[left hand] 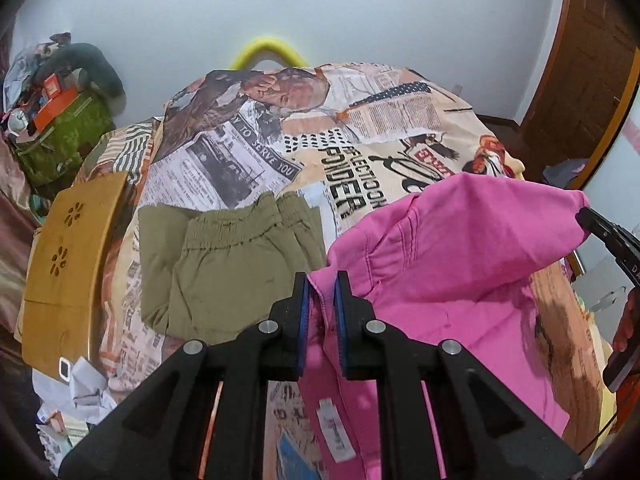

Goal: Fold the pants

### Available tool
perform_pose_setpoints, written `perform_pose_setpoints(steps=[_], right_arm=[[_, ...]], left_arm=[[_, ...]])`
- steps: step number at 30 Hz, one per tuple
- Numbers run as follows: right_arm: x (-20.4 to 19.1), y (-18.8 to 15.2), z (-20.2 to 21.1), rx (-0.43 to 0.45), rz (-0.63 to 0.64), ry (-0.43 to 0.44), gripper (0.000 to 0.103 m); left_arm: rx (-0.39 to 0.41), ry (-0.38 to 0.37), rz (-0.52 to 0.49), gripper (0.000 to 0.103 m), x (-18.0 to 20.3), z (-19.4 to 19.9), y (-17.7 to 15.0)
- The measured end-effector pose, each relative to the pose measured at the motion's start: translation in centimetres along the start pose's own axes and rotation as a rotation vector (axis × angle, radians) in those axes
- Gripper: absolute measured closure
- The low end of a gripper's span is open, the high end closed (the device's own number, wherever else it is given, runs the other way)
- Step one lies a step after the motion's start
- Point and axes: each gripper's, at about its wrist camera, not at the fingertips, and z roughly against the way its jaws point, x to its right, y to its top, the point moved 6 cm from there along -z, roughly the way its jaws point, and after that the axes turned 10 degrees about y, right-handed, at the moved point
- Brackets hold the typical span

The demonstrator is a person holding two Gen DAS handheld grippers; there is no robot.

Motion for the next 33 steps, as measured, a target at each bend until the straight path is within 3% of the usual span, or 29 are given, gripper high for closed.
perform_pose_setpoints(steps=[13,22,27,33], right_arm=[[-2.6,-5.3,6.1,-0.037,0.045,0.004,0.101],[-2.9,-11.1,8.2,-0.091,0.002,-0.056,0.099],[-1.8,-13.0,9.5,-0.108,-0.056,-0.118,0.099],[-1.4,-14.5,10.2,-0.151,-0.081,-0.134,0.098]], left_arm=[[-0.040,-0.018,-0.027,0.091,-0.9,2.9,-8.5],[-0.081,0.003,-0.056,0.091,-1.0,4.0,-14.2],[-0.094,0.006,-0.034,0.091,-2.0,4.5,-15.9],[-0.099,0.029,-0.058,0.091,-1.8,4.9,-16.5]])
